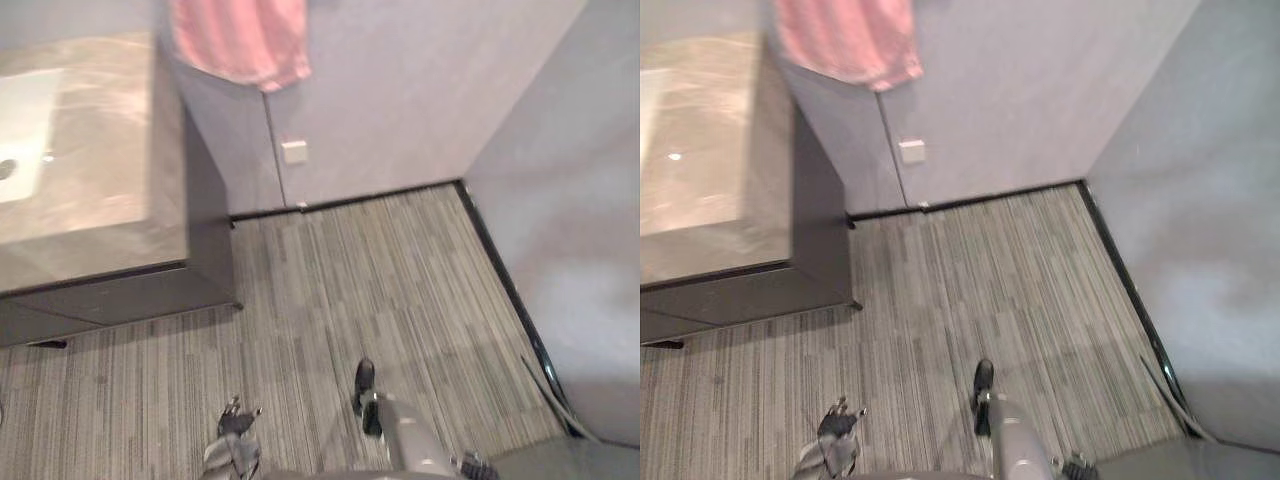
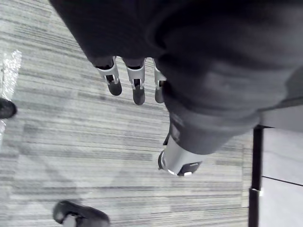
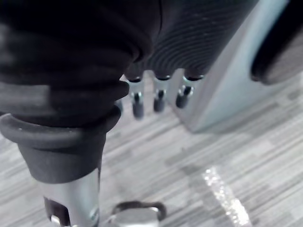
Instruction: Organize washtable
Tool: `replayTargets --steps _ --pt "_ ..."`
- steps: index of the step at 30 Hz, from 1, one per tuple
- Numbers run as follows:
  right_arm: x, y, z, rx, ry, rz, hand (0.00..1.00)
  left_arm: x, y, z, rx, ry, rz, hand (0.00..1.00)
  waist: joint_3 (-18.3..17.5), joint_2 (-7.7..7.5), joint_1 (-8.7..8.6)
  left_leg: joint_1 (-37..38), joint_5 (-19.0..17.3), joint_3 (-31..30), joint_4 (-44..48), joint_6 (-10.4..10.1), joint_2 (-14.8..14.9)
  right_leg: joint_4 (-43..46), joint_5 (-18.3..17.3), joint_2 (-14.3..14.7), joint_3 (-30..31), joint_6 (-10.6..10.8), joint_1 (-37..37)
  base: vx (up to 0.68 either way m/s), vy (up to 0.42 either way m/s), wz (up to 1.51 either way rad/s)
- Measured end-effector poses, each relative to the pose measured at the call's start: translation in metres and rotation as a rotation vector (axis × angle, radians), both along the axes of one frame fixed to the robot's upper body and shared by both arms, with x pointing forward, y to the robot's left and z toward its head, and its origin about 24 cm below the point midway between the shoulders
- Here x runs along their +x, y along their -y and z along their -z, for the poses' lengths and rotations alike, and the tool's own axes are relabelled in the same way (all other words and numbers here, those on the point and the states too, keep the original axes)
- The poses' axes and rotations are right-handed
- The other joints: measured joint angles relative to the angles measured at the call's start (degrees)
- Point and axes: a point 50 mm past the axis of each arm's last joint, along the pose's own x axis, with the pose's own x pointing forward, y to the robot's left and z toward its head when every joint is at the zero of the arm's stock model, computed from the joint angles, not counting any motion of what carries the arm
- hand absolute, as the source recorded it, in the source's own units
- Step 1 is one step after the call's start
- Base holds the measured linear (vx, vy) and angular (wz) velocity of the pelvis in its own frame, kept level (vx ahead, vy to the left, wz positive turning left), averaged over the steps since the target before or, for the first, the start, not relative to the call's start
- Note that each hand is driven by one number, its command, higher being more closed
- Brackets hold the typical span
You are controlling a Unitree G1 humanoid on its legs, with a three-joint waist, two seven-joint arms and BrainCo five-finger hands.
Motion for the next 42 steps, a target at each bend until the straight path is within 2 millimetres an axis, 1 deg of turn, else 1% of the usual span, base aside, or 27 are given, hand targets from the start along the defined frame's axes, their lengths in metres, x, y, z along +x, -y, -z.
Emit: replayTargets --steps 1,2,3,4,5,7,9,11,13,14,17,18,19,20,21,22,24,26,29,30,31,32,33,35,38,40,42 --pt "0.01 -0.003 -0.002 -0.013 0.024 -0.071 0.0 -0.008 -0.002 0.002 -0.002 -0.016 -0.026 0.0 0.0 -0.65 -0.23 -4.0 8.7 -0.6 11.1 7.5 1.2 -1.4 -2.2 0.1 0.4 0.1 4.8 0.56 -0.401 0.07" --pt "0.017 -0.007 -0.004 -0.017 0.047 -0.118 0.0 -0.01 -0.002 0.002 -0.002 -0.018 -0.033 0.0 0.3 -1.15 -0.27 -6.8 8.5 -0.6 18.2 9.1 2.7 -3.0 -3.1 0.4 0.6 0.3 7.4 0.51 -0.37 0.09" --pt "0.028 -0.008 -0.009 -0.036 0.087 -0.157 0.0 -0.01 -0.004 0.0 -0.001 0.003 -0.057 0.0 0.2 -0.74 -0.03 -12.2 5.1 0.5 29.8 13.4 6.1 -5.8 -3.7 2.1 0.8 0.2 11.7 0.37 -0.273 -0.07" --pt "0.039 -0.01 -0.013 -0.045 0.128 -0.189 0.0 -0.008 -0.006 -0.002 0.005 0.02 -0.062 0.0 0.1 -0.67 0.64 -15.2 3.7 1.6 34.2 14.1 7.7 -6.9 -3.8 2.9 1.3 0.1 13.5 0.49 -0.4 -0.37" --pt "0.066 -0.019 -0.026 -0.058 0.244 -0.234 0.0 0.002 -0.007 -0.01 0.02 0.079 -0.071 0.0 0.8 -1.87 1.58 -21.3 0.7 2.6 39.5 13.2 9.6 -9.8 -4.0 4.1 2.2 -0.3 17.6 0.37 -0.325 -0.41" --pt "0.091 -0.024 -0.045 -0.074 0.384 -0.245 0.0 0.02 0.0 -0.024 0.03 0.176 -0.044 0.0 1.2 -3.08 2.5 -27.7 -0.7 3.0 38.8 11.2 8.9 -13.8 -4.4 4.3 1.8 0.3 22.5 0.37 -0.314 -0.18" --pt "0.11 -0.027 -0.067 -0.1 0.509 -0.269 0.0 0.04 0.012 -0.046 0.016 0.321 -0.017 0.0 1.3 -3.22 2.65 -32.7 -0.8 5.0 35.3 11.0 7.2 -17.0 -5.8 4.2 1.0 0.6 26.5 0.31 -0.236 0.08" --pt "0.125 -0.027 -0.087 -0.124 0.615 -0.281 0.0 0.059 0.021 -0.072 0.005 0.471 -0.015 0.0 1.2 -2.77 2.66 -36.9 -0.9 7.0 28.9 11.0 4.4 -19.0 -7.0 4.2 -0.5 0.6 29.3 0.27 -0.154 0.25" --pt "0.137 -0.027 -0.107 -0.164 0.709 -0.295 0.0 0.077 0.024 -0.114 0.024 0.671 -0.084 0.0 1.2 -2.78 3.17 -39.7 -0.7 7.6 16.0 10.8 -1.7 -20.8 -7.7 4.6 -1.3 1.7 31.9 0.38 -0.127 0.29" --pt "0.14 -0.028 -0.113 -0.174 0.734 -0.302 0.0 0.081 0.024 -0.125 0.041 0.718 -0.096 0.0 1.1 -2.65 3.83 -40.0 -0.6 7.5 12.7 10.7 -2.8 -21.0 -7.8 4.8 -1.1 1.8 32.4 0.36 -0.087 -0.07" --pt "0.151 -0.035 -0.135 -0.203 0.843 -0.306 0.0 0.085 0.005 -0.171 0.263 0.869 -0.169 0.0 0.3 -1.85 5.07 -40.3 0.2 7.4 1.6 11.0 -7.9 -21.7 -9.7 6.8 0.1 4.1 35.6 0.47 -0.027 -0.24" --pt "0.149 -0.039 -0.135 -0.193 0.856 -0.301 0.0 0.082 -0.003 -0.189 0.385 0.914 -0.211 0.0 -0.7 -1.72 5.68 -40.1 2.0 7.4 0.0 14.0 -9.3 -20.3 -11.5 7.5 1.0 4.8 36.5 0.52 0.013 -0.33" --pt "0.146 -0.043 -0.133 -0.177 0.859 -0.297 0.0 0.08 -0.009 -0.2 0.491 0.938 -0.232 0.0 -1.1 -1.8 6.56 -39.1 6.1 5.7 0.2 20.2 -10.0 -17.0 -13.6 8.0 2.0 5.6 36.8 0.67 0.018 -0.17" --pt "0.139 -0.051 -0.126 -0.143 0.837 -0.275 0.0 0.078 -0.017 -0.206 0.609 0.934 -0.251 0.0 -1.6 -3.51 6.74 -38.2 6.0 4.9 2.2 22.0 -10.5 -9.6 -15.7 6.7 1.8 7.0 35.2 0.46 0.013 0.1" --pt "0.136 -0.053 -0.122 -0.131 0.824 -0.267 0.0 0.078 -0.019 -0.208 0.652 0.93 -0.257 0.0 -2.0 -3.88 6.6 -37.4 4.7 4.1 2.3 22.3 -10.9 -4.3 -15.9 6.2 1.7 7.4 33.4 0.67 -0.03 0.41" --pt "0.132 -0.059 -0.116 -0.107 0.801 -0.257 0.0 0.074 -0.022 -0.212 0.716 0.922 -0.281 0.0 -2.3 -4.45 6.24 -35.0 3.1 2.2 1.7 22.0 -11.6 8.7 -15.6 4.6 2.0 9.4 28.6 0.42 -0.039 0.41" --pt "0.129 -0.071 -0.11 -0.073 0.779 -0.279 0.0 0.062 -0.026 -0.216 0.806 0.895 -0.343 0.0 -2.8 -4.29 5.37 -28.5 1.4 0.9 -0.8 21.0 -12.0 17.6 -17.9 1.4 1.9 8.5 24.5 0.51 -0.015 0.34" --pt "0.125 -0.078 -0.107 -0.062 0.769 -0.293 0.0 0.055 -0.028 -0.223 0.889 0.899 -0.384 0.0 -3.4 -3.53 5.16 -23.4 0.8 -1.6 -3.9 20.0 -11.3 15.1 -19.1 -0.2 2.1 6.9 20.4 0.51 -0.002 0.43" --pt "0.12 -0.079 -0.105 -0.062 0.754 -0.302 0.0 0.05 -0.033 -0.228 0.952 0.896 -0.431 0.0 -3.8 -2.89 4.82 -20.0 -0.2 -5.0 -5.3 18.3 -9.8 8.3 -18.7 -1.1 4.3 7.0 16.1 0.38 -0.07 0.61" --pt "0.119 -0.08 -0.104 -0.06 0.753 -0.305 0.0 0.044 -0.039 -0.226 0.986 0.866 -0.463 0.0 -4.0 -3.29 4.29 -18.7 -0.8 -6.4 -5.0 17.3 -9.7 4.2 -17.4 -1.4 7.2 8.0 15.0 0.34 -0.144 0.84" --pt "0.115 -0.081 -0.102 -0.051 0.74 -0.31 0.0 0.036 -0.047 -0.223 1.027 0.823 -0.495 0.0 -4.4 -4.31 3.82 -17.7 -1.6 -7.9 -4.3 16.0 -10.4 0.5 -14.3 -2.6 10.2 7.9 14.7 0.4 -0.226 1.07" --pt "0.107 -0.083 -0.098 -0.041 0.719 -0.316 0.0 0.029 -0.054 -0.223 1.059 0.794 -0.528 0.0 -4.8 -6.3 4.04 -17.6 -2.7 -8.7 -2.4 14.6 -11.8 -2.9 -7.7 -4.9 11.9 7.5 15.0 0.33 -0.233 1.01" --pt "0.104 -0.084 -0.096 -0.038 0.711 -0.321 0.0 0.025 -0.057 -0.223 1.079 0.777 -0.544 0.0 -4.8 -6.89 4.08 -18.0 -4.0 -9.1 -1.0 14.0 -12.0 -2.6 -6.4 -5.9 11.3 9.5 15.6 0.26 -0.254 0.97" --pt "0.095 -0.082 -0.093 -0.039 0.684 -0.328 0.0 0.011 -0.069 -0.227 1.145 0.73 -0.595 0.0 -5.3 -5.0 5.15 -19.5 -6.4 -11.7 1.3 12.3 -9.2 -3.8 -7.7 -4.1 6.0 8.3 17.9 0.21 -0.278 0.96" --pt "0.09 -0.078 -0.09 -0.047 0.667 -0.328 0.0 0.002 -0.077 -0.238 1.195 0.732 -0.658 0.0 -5.0 -4.47 5.43 -20.9 -6.6 -11.1 1.4 12.1 -7.5 -3.9 -8.5 -4.1 1.5 7.4 18.6 0.1 -0.173 0.94" --pt "0.09 -0.079 -0.09 -0.043 0.667 -0.328 0.0 -0.013 -0.088 -0.25 1.266 0.724 -0.751 0.0 -4.9 -3.57 5.71 -20.5 -6.8 -3.2 1.9 11.9 -3.8 -4.3 -9.0 -4.2 -1.4 6.7 20.0 0.06 -0.098 0.63" --pt "0.092 -0.08 -0.091 -0.041 0.674 -0.331 0.0 -0.024 -0.093 -0.255 1.307 0.71 -0.797 0.0 -4.9 -3.46 6.03 -19.4 -6.6 -1.8 1.6 11.6 -3.6 -3.8 -9.4 -4.5 -1.1 6.9 20.4 0.01 0.008 0.03"
